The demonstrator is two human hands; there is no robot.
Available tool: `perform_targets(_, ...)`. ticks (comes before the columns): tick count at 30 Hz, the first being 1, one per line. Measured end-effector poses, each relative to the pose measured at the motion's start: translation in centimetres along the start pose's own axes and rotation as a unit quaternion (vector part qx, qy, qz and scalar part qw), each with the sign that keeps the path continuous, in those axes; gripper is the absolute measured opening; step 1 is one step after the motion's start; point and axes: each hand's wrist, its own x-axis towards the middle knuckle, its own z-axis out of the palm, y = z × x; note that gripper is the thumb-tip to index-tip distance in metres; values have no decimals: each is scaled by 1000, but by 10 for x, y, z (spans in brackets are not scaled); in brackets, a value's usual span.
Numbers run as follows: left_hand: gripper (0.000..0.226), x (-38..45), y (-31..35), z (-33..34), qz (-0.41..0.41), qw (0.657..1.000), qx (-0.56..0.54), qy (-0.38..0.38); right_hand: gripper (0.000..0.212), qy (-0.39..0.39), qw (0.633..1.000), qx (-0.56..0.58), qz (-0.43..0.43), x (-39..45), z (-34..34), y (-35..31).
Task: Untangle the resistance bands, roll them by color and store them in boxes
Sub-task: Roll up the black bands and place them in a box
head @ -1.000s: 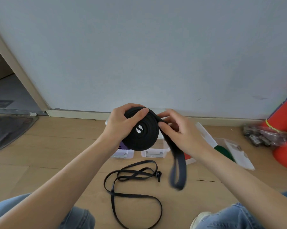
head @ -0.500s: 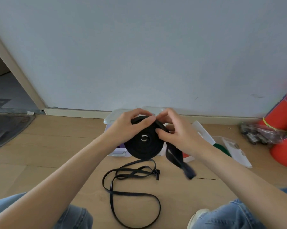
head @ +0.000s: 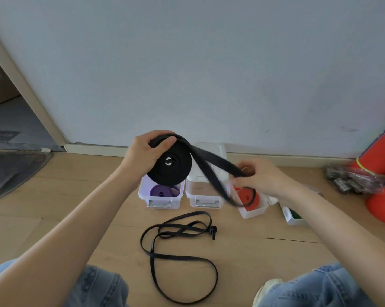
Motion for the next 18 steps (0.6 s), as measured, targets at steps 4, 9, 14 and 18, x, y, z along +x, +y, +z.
perform_targets(4, 9, 5, -9, -5, -30, 998, -5, 54, 13, 60, 994, 63, 60, 2, -6, 7)
perform_targets(9, 10, 6, -16, -4, -44, 997, 13, 62, 10, 85, 913, 392, 74, 4, -1, 4)
perform_targets(14, 7, 8, -23, -3, -76, 994, 21, 71, 19, -52, 784, 611, 98, 4, -10, -2)
perform_targets(18, 12, 7, -15, -1, -75, 995, -5, 65, 34, -38, 869, 478, 122, 5, -4, 1)
